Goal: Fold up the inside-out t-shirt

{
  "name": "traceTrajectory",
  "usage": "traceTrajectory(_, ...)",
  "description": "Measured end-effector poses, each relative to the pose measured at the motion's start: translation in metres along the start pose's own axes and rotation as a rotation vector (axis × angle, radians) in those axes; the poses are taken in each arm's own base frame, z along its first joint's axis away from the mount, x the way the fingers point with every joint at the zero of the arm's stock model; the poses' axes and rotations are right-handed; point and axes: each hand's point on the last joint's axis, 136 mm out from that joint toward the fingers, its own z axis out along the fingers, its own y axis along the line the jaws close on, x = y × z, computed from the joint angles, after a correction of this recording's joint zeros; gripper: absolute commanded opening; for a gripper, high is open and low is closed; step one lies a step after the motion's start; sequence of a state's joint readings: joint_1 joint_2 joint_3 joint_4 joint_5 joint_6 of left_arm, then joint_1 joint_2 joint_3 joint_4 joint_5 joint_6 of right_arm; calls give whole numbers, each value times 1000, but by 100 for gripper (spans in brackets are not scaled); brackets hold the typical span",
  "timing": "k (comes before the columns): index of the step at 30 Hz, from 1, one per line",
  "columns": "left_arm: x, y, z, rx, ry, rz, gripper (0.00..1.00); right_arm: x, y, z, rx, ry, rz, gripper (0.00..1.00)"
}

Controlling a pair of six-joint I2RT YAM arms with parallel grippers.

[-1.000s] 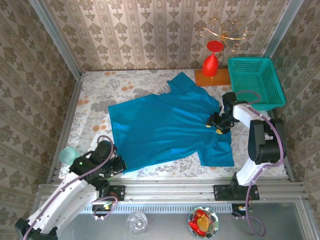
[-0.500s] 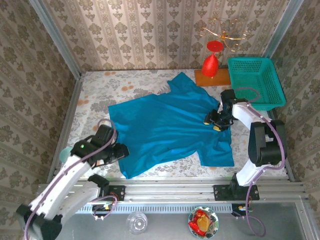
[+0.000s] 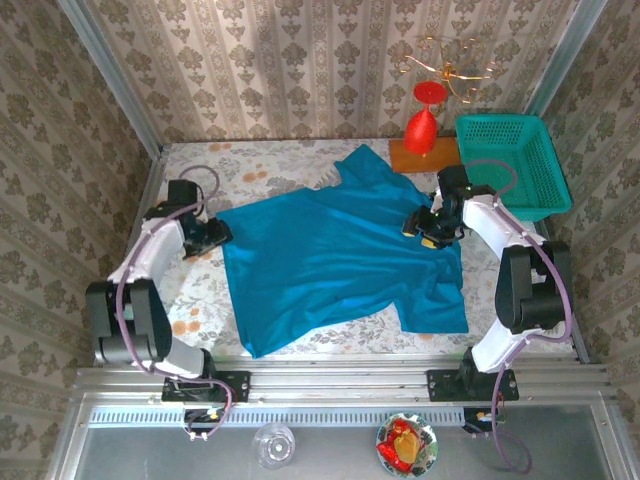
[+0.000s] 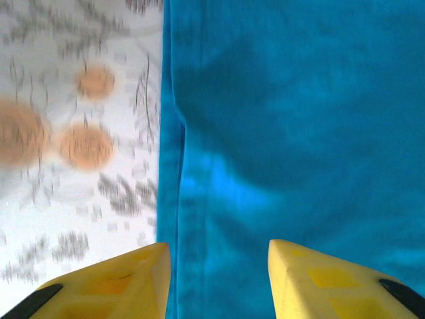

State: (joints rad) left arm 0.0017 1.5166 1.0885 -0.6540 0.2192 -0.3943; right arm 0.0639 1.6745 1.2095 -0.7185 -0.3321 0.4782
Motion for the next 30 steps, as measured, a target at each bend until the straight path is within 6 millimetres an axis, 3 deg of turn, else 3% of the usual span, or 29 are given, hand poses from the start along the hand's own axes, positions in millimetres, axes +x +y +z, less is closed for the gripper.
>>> traceTrajectory(6, -49, -2, 36, 51, 22, 45, 42, 2, 2, -3, -5, 12, -25, 55)
traceTrajectory(13, -83, 10, 74, -19, 49, 76, 30, 7, -1, -1, 8, 40, -46, 55)
traceTrajectory(15, -89, 14, 84, -44, 59, 80, 27, 6, -3, 3, 15, 54, -47, 54)
traceTrajectory(21, -91, 19, 109, -68, 106, 82, 6, 4, -6, 16, 32, 90, -51, 54)
traceTrajectory(23, -91, 19, 117, -71, 121, 81, 4, 1, -7, 20, 36, 96, -47, 54)
traceTrajectory(30, -123, 14, 128, -60, 103, 69, 2, -1, -29, 46, 102, 141, -8, 54)
